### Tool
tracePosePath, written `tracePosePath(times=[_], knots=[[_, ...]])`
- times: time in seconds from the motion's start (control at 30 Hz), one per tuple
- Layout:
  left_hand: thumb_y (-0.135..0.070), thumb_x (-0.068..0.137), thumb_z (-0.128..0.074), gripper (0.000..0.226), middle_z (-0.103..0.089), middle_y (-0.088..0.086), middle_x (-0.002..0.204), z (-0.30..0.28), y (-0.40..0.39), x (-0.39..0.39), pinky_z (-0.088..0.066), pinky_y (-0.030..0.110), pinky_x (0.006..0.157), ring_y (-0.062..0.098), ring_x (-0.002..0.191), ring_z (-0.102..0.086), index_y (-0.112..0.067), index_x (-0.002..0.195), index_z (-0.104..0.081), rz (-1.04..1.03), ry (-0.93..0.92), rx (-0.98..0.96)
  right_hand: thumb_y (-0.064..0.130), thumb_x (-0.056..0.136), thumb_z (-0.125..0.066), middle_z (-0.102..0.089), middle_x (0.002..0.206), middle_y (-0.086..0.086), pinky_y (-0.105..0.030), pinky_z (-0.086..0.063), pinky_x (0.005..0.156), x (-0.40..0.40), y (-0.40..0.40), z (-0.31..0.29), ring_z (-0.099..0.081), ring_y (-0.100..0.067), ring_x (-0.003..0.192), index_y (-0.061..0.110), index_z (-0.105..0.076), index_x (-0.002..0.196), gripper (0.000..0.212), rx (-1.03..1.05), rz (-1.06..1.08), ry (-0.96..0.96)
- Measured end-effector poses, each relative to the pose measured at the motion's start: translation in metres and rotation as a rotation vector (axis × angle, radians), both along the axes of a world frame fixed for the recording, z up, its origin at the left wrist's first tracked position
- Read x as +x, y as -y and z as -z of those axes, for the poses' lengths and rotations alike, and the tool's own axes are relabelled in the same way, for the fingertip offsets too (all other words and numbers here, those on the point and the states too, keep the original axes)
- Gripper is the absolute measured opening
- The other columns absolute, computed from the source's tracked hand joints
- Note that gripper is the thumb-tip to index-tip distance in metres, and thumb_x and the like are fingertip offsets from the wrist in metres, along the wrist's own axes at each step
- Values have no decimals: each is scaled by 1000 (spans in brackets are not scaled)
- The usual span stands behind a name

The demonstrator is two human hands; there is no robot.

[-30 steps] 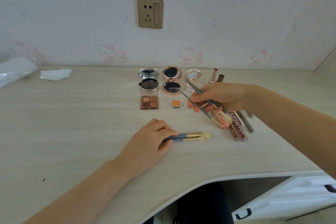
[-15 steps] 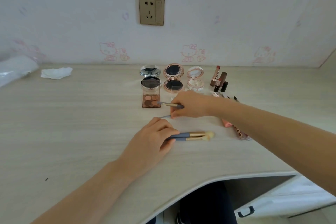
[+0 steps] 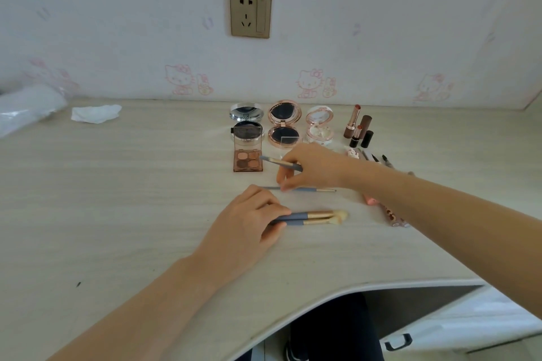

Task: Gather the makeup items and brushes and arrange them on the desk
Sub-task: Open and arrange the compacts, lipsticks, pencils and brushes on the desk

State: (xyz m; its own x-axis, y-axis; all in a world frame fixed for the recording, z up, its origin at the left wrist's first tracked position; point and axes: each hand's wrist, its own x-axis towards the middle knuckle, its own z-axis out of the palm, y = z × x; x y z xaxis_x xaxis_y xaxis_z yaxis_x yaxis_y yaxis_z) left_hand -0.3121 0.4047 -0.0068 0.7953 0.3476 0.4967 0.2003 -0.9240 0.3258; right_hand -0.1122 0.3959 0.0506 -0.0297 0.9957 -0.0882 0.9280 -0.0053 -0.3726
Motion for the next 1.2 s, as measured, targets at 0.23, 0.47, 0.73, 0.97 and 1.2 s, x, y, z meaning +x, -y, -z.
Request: tracePosePath(times=[0.23, 0.47, 0.73, 0.97, 1.2], knots=[[-10, 81, -70, 17, -60, -2, 104, -2, -2, -2, -46, 29, 88, 15, 105, -54, -10, 98, -70, 4, -13, -26, 26, 85, -70, -61, 72, -6, -20, -45, 50, 17, 6, -14, -55, -15, 59, 9, -68, 98, 22, -40, 112, -133], [-9, 80, -70, 18, -61, -2, 104, -3, 0, -1, -46, 30, 90, 16, 107, -54, -11, 98, -70, 3, 1, -33, 22, 85, -69, -51, 64, 3, -12, -40, 45, 22, 10, -16, -49, -4, 47, 6, -66, 103, 23, -95, 113, -71], [-46, 91, -50, 59, -32, -10, 151, 5, -3, 1, -11, 18, 115, 6, 144, -15, -21, 143, -38, -198, -149, -111, 23, 82, -73, -68, 97, -11, -19, -49, 62, 11, -2, -13, -63, -20, 79, 7, -65, 106, 31, -138, 54, -52], [-40, 87, -59, 43, -51, -7, 129, 6, -3, -1, -27, 18, 108, 9, 130, -38, -16, 122, -59, -190, -78, -80, 30, 88, -66, -52, 65, -1, -20, -36, 55, 8, 3, -20, -46, -8, 56, 4, -67, 84, 26, -30, 92, -133], [-42, 83, -66, 37, -54, -9, 115, 0, -4, -3, -29, 9, 98, 6, 116, -44, -17, 109, -64, -157, -42, -132, 32, 82, -71, -43, 54, 6, -20, -37, 51, 13, 21, -40, -40, -5, 46, 19, -63, 65, 23, 32, 230, -411]])
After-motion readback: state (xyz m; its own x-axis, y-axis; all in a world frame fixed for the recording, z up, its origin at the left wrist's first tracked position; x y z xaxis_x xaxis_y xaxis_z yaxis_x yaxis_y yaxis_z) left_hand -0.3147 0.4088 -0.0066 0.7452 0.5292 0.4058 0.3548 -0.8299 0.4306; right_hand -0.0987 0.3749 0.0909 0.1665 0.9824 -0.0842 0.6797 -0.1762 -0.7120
